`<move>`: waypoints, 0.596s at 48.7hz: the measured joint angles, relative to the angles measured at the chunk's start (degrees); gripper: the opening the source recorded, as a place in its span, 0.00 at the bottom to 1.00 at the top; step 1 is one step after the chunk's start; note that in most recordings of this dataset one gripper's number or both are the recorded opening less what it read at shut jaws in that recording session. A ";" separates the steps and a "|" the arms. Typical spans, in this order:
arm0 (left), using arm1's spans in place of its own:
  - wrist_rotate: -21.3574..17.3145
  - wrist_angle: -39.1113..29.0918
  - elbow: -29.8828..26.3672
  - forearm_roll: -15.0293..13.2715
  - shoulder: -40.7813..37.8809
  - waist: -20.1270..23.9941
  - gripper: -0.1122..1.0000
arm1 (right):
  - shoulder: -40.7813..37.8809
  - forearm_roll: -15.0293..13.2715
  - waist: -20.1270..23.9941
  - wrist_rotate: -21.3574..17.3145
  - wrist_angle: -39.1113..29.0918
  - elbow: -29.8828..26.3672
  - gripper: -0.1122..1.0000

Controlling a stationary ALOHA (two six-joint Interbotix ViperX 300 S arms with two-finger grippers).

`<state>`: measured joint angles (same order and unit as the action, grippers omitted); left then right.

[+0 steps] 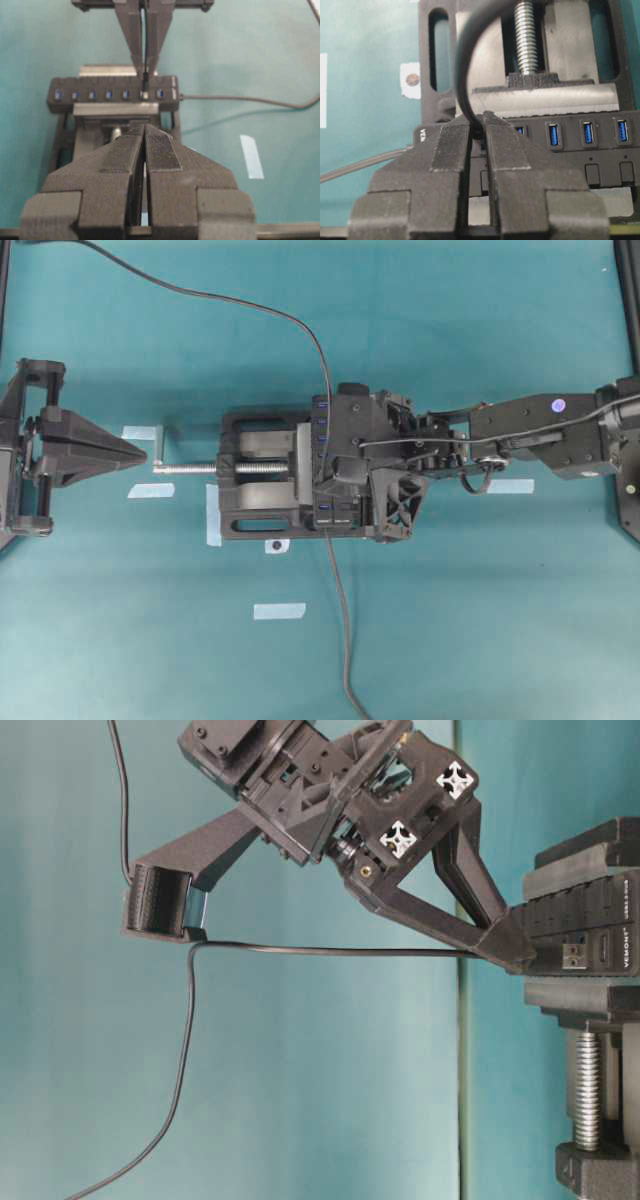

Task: Insert the USB into the second port from the front of the fixed hub.
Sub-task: 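Lower and push the plug down into the second port from front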

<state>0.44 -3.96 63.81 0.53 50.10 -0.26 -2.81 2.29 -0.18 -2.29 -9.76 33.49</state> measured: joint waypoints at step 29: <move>0.00 0.09 0.00 0.00 0.00 0.00 0.10 | -0.18 -0.53 0.00 0.00 -3.43 -0.53 0.13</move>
<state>0.44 -3.87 63.81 0.53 50.10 -0.26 -2.99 1.76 -0.18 -2.29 -13.18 32.96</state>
